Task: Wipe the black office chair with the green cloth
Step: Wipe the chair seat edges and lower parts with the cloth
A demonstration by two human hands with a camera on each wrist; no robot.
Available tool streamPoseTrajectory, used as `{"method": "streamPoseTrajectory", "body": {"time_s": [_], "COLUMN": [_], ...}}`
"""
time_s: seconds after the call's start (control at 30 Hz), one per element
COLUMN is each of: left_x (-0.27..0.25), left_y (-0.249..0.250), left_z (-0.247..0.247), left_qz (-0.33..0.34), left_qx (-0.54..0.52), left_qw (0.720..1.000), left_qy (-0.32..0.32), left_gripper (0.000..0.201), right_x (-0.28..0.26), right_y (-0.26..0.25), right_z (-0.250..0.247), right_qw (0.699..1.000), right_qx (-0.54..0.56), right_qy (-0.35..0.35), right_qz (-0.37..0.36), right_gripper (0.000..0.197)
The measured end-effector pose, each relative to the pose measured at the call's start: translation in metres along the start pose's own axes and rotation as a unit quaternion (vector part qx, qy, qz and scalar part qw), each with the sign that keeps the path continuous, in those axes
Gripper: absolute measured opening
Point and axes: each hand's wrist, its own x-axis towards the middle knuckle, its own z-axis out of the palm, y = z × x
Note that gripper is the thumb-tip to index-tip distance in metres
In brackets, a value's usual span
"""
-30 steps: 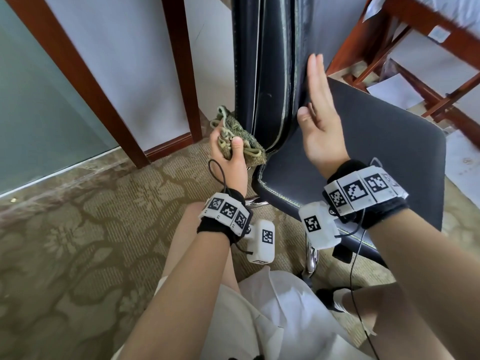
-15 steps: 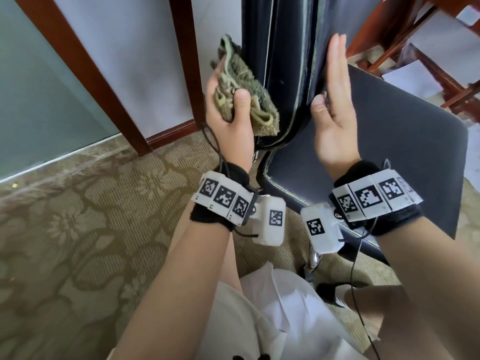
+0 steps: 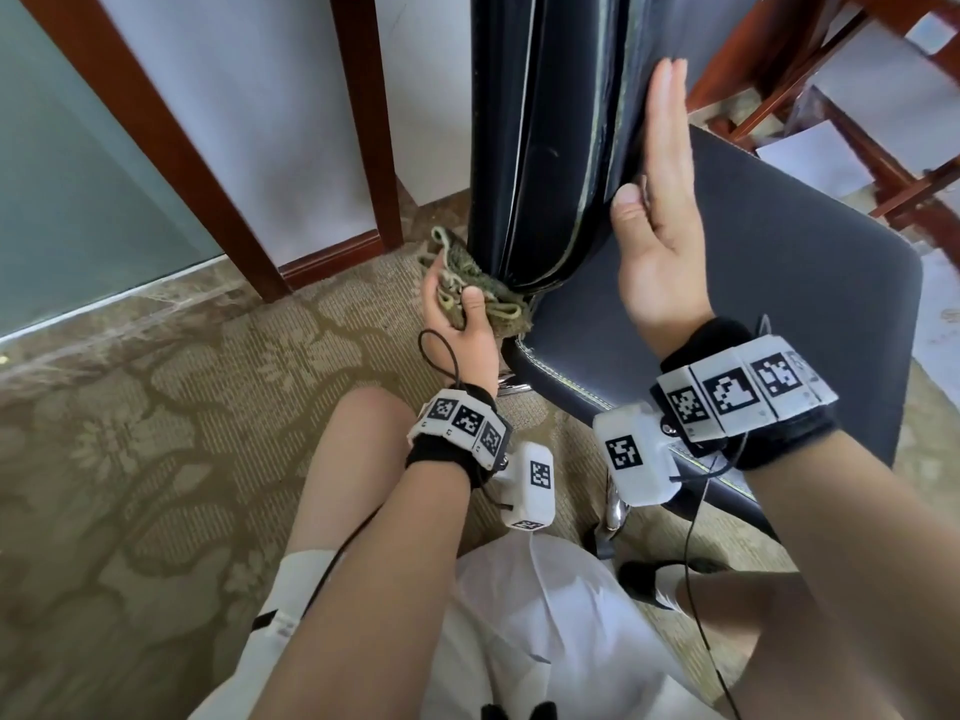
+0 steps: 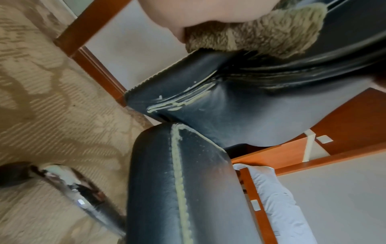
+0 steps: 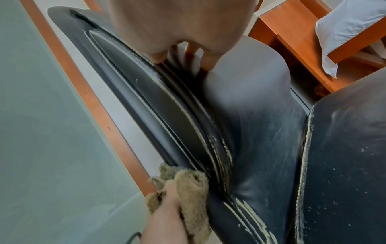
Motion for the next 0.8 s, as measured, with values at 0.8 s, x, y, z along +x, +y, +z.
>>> {"method": "streamPoseTrajectory", "body": {"time_s": [0.8], "left_x": [0.064], "left_y": [0.019], "left_z": [0.018], "left_qz": [0.033], "left_qx": [-0.049], "left_qw": [0.996], "left_qy": [-0.063], "left_gripper": [0.059], "right_x": [0.029], "right_y": [0.019], "right_z": [0.018], "right_qw": [0.999], "right_qx": [-0.024], "right_qy": [0.021], "right_qz": [0.004], "right_gripper": [0.056]}}
